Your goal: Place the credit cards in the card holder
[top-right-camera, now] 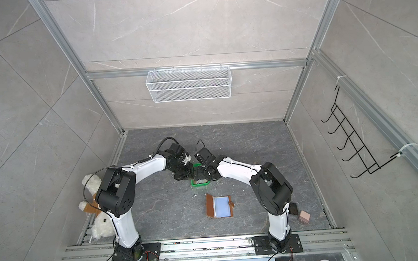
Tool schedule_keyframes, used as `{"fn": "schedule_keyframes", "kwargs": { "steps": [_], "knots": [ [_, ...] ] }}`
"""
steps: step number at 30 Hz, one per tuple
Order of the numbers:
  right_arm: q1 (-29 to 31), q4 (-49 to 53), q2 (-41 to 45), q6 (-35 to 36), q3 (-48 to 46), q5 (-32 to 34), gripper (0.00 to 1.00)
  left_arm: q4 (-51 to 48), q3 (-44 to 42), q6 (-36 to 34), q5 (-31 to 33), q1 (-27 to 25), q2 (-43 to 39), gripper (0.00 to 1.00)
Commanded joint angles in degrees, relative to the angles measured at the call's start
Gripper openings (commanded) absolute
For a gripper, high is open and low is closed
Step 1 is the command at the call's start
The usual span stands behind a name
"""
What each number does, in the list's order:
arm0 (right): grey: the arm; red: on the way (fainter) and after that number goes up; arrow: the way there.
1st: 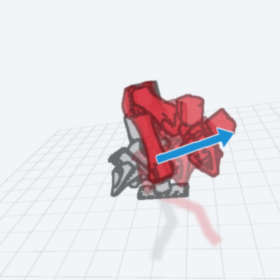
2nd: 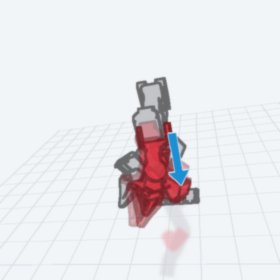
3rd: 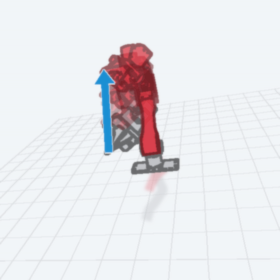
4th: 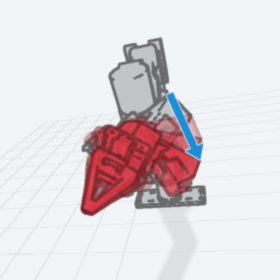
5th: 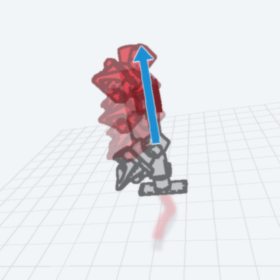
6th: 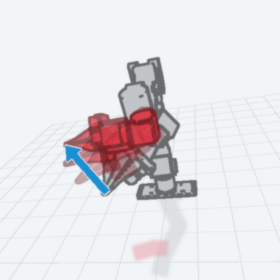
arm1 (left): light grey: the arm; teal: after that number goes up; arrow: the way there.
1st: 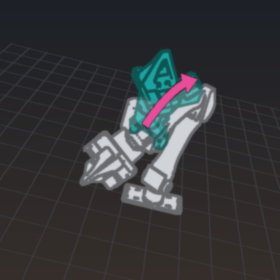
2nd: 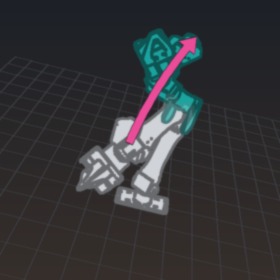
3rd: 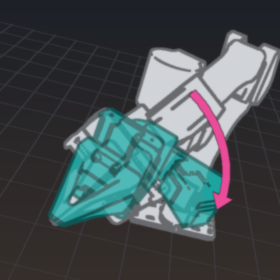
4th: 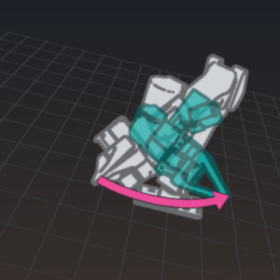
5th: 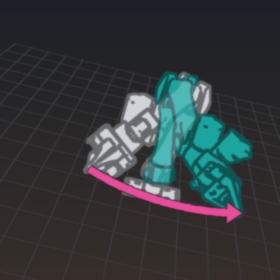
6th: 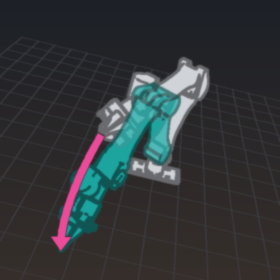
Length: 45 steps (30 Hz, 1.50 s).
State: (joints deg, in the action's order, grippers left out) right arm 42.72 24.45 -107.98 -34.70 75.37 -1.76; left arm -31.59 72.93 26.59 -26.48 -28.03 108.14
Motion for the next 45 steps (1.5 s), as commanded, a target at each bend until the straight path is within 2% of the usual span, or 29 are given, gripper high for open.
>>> {"fn": "schedule_keyframes", "kwargs": {
  "steps": [1, 8, 17, 27, 37, 45],
  "knots": [
    [-0.14, -0.12, -0.81, 0.69, 0.11, -0.38, 0.90, 1.30, -0.28, -0.33, 0.13, -0.18, -3.59, 0.00],
    [-0.16, 1.61, -1.60, 0.64, 0.72, 1.27, 0.91, -0.25, 0.32, -0.40, 1.02, -0.14, -2.48, 0.00],
    [-0.01, 1.39, -2.97, 1.31, 1.14, -0.50, 0.92, -3.37, 1.43, -0.49, 4.17, -0.18, -0.32, 0.00],
    [0.03, 2.35, -5.47, 1.47, 2.75, -0.19, 0.93, -3.96, 1.78, -0.49, 3.97, -0.20, 0.67, 0.00],
    [0.05, 4.45, -2.66, 0.22, 2.76, 6.20, 0.92, -4.51, 1.96, -0.61, 4.42, -0.20, 0.94, 0.00],
    [-0.08, 5.85, -0.34, 0.95, 3.11, 7.82, 0.92, -4.44, 1.94, -0.69, 4.29, -0.18, 0.93, 0.00]
  ]
}}
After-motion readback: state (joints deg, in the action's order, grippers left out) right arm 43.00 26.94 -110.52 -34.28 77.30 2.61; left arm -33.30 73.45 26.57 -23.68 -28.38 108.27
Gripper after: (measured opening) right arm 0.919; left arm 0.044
